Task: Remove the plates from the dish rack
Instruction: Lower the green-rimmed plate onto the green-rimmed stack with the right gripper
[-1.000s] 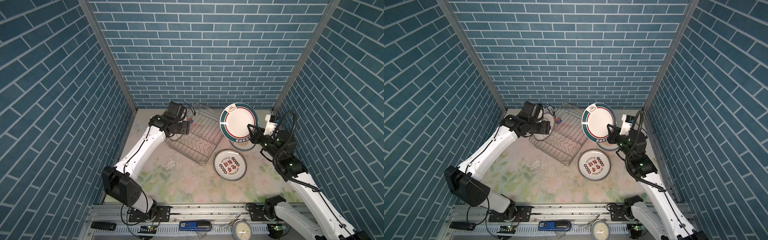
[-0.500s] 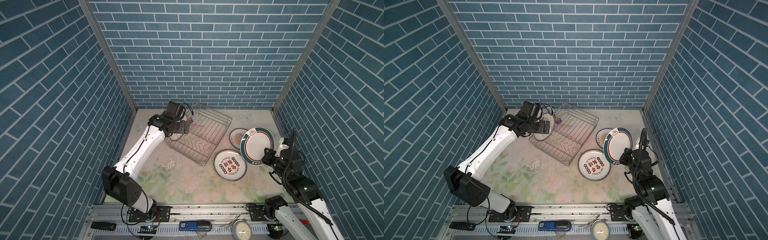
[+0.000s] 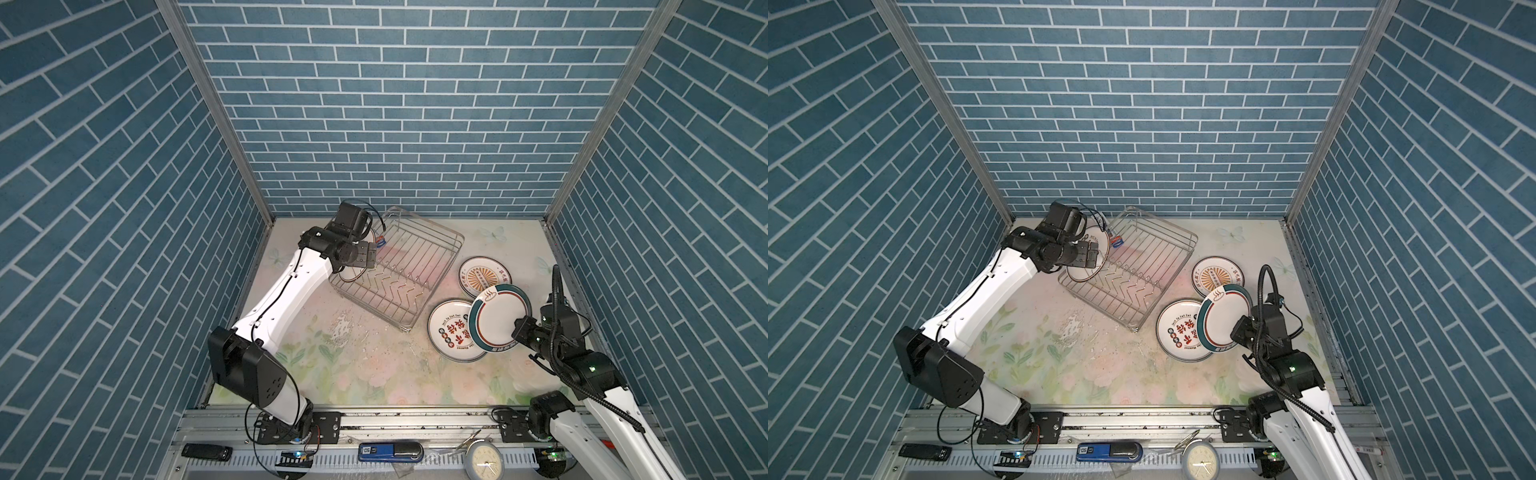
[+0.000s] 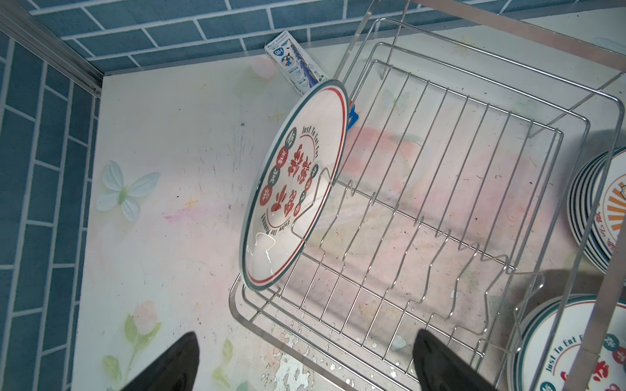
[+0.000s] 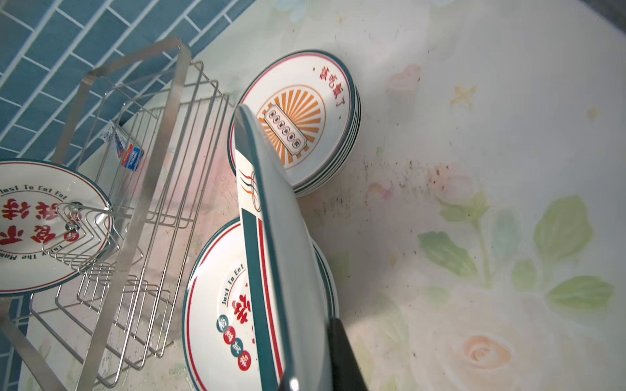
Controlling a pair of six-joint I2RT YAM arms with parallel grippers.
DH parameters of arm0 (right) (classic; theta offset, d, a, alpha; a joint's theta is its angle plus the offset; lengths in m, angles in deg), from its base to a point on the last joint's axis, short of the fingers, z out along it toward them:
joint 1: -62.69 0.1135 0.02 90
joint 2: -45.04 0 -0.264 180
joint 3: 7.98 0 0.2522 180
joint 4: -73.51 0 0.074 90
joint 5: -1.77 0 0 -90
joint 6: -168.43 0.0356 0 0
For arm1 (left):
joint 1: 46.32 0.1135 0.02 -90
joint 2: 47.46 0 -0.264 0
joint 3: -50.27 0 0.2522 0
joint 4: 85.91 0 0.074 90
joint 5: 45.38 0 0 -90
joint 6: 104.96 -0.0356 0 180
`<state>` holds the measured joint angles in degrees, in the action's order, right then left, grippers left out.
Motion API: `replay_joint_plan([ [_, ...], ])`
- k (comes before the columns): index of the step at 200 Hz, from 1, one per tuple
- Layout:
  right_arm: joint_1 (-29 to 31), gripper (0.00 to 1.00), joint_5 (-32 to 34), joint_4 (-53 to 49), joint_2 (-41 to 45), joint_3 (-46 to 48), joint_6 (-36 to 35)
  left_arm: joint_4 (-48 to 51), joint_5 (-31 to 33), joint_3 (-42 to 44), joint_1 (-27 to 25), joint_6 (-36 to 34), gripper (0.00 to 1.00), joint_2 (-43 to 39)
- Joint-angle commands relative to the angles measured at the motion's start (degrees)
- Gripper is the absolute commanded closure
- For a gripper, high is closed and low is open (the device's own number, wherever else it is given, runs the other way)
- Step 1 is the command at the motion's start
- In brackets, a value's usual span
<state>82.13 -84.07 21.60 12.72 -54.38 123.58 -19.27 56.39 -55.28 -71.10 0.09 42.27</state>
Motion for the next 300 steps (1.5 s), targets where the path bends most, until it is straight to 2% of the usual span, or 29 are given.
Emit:
replay_joint_plan([
  [1, 0.0, 1.00, -4.3, 4.3, 0.1, 2.6, 4.8, 1.1, 0.7, -1.6, 0.3, 0.3, 0.01, 0.3],
  [61, 0.0, 1.00, -12.6, 11.5, -3.7, 7.9, 8.9, 1.2, 0.7, -1.7, 0.4, 0.3, 0.01, 0.4],
  [102, 0.0, 1.00, -15.3, 13.9, -4.6, 9.7, 9.7, 1.3, 0.6, -1.8, 0.4, 0.3, 0.01, 0.3],
  [172, 0.0, 0.83, -18.3, 16.4, -6.1, 12.3, 9.7, 1.1, -0.3, -1.8, 0.3, 0.1, 0.01, 0.2],
  [206, 0.0, 0.68, -18.6, 16.1, -7.2, 12.0, 8.8, 1.0, -0.6, -1.8, 0.3, 0.1, 0.01, 0.1],
  [248, 0.0, 0.59, -19.4, 15.2, -10.4, 10.6, 6.5, 0.9, -1.0, -1.7, 0.3, 0.1, 0.01, 0.2],
  [300, 0.2, 0.55, -18.7, 12.1, -13.7, 7.6, 2.5, 0.9, -1.2, -1.8, 0.3, -0.1, 0.01, 0.1],
])
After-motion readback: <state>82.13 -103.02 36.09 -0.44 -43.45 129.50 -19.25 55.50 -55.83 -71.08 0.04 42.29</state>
